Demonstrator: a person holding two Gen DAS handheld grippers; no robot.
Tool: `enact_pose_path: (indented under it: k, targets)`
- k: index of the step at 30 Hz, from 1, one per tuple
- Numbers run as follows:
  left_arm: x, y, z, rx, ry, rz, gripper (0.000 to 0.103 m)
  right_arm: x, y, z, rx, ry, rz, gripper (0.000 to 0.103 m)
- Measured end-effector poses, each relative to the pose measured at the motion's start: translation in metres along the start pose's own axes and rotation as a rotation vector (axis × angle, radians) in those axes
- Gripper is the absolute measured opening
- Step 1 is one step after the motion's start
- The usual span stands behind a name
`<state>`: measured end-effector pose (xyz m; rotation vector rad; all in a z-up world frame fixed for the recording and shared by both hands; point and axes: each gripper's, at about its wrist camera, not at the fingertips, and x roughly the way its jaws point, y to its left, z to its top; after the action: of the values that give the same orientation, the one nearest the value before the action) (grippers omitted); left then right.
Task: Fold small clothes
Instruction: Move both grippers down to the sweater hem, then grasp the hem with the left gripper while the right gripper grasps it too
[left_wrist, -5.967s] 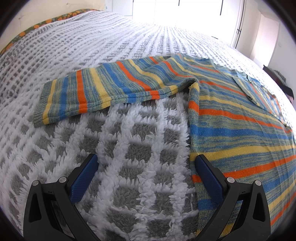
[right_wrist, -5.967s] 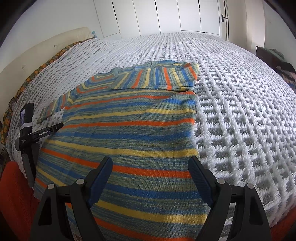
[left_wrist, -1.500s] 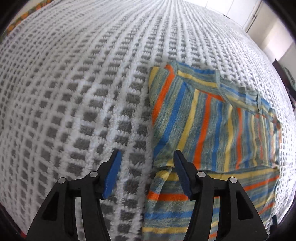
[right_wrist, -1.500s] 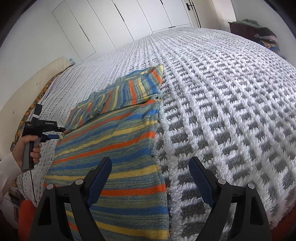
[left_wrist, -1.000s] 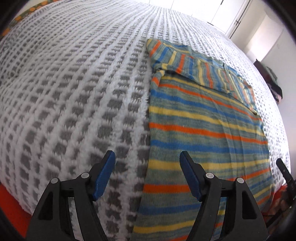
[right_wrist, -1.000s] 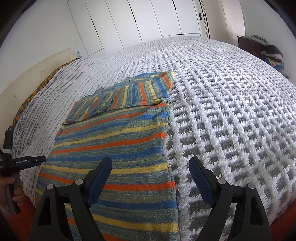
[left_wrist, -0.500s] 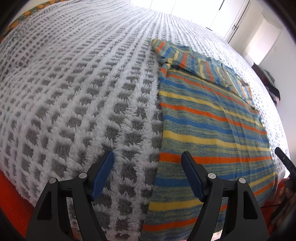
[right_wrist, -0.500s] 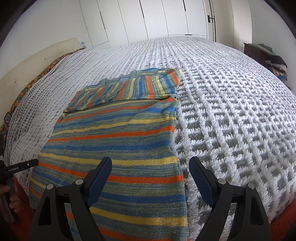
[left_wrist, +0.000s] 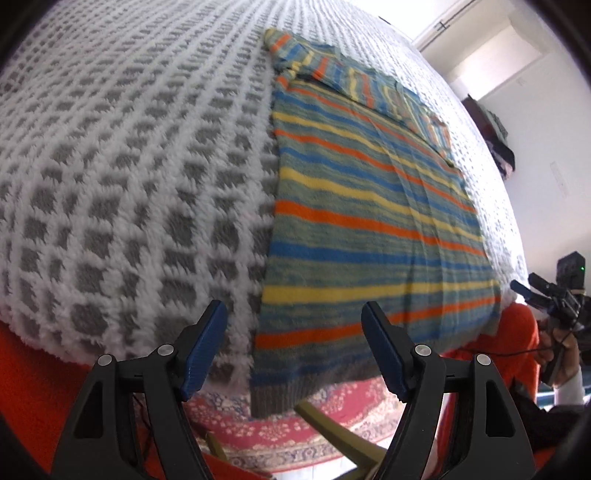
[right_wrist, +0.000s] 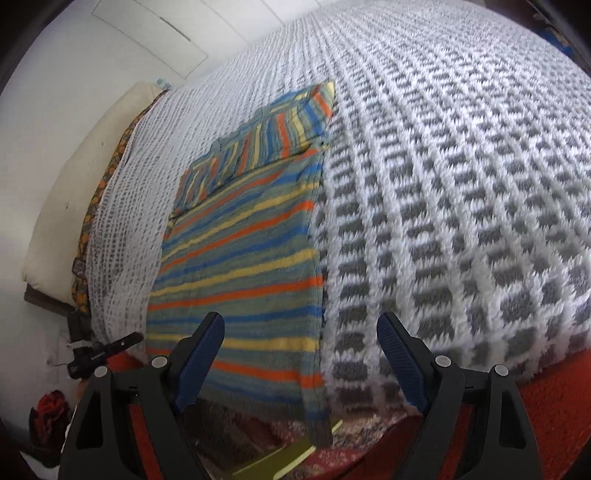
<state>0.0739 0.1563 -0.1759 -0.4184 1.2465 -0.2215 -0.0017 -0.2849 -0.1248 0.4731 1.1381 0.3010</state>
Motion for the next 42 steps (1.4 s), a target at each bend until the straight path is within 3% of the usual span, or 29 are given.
enact_pose_path:
  k: [3, 7, 14, 19, 22, 25, 27, 32, 33, 34, 36, 37, 39, 42]
  targets:
    - [0.004, -0.009, -0.013, 0.021, 0.073, -0.047, 0.077, 0.008, 0.006, -0.018, -0.066, 0.163, 0.022, 0.084]
    - [0.012, -0.016, -0.022, 0.055, 0.107, 0.011, 0.077, 0.025, 0.021, -0.040, -0.185, 0.322, -0.004, 0.084]
    - [0.017, -0.011, -0.027, 0.050, 0.151, -0.019, 0.077, 0.036, 0.016, -0.034, -0.176, 0.313, -0.014, 0.084]
    - [0.028, -0.004, -0.025, 0.014, 0.182, 0.018, 0.076, 0.036, 0.001, -0.035, -0.100, 0.333, 0.060, 0.084]
    - [0.025, 0.005, -0.023, -0.035, 0.166, -0.013, 0.076, 0.029, -0.008, -0.034, -0.050, 0.313, 0.091, 0.083]
    - [0.029, 0.003, -0.023, -0.012, 0.188, -0.019, 0.069, 0.030, -0.015, -0.033, -0.003, 0.312, 0.116, 0.076]
    - [0.033, -0.001, -0.023, 0.009, 0.211, -0.021, 0.057, 0.035, -0.016, -0.030, 0.004, 0.334, 0.117, 0.072]
    - [0.039, 0.000, -0.022, -0.013, 0.224, -0.019, 0.040, 0.042, -0.010, -0.032, -0.053, 0.403, 0.059, 0.068]
    - [0.039, 0.001, -0.022, -0.018, 0.225, -0.023, 0.032, 0.044, -0.009, -0.032, -0.065, 0.417, 0.046, 0.065]
    - [0.039, 0.004, -0.022, -0.020, 0.228, -0.026, 0.026, 0.046, -0.007, -0.033, -0.079, 0.428, 0.037, 0.057]
    - [0.039, 0.006, -0.023, -0.031, 0.236, -0.046, 0.006, 0.048, -0.005, -0.033, -0.101, 0.429, 0.019, 0.024]
    - [0.037, 0.008, -0.023, -0.039, 0.237, -0.066, 0.006, 0.048, -0.005, -0.032, -0.110, 0.422, 0.005, 0.006]
    - [0.031, 0.006, -0.023, -0.025, 0.235, -0.087, 0.005, 0.047, -0.005, -0.032, -0.125, 0.419, -0.007, 0.006]
    - [0.011, -0.003, -0.020, -0.022, 0.224, -0.194, 0.005, 0.039, 0.004, -0.029, -0.161, 0.424, 0.024, 0.006]
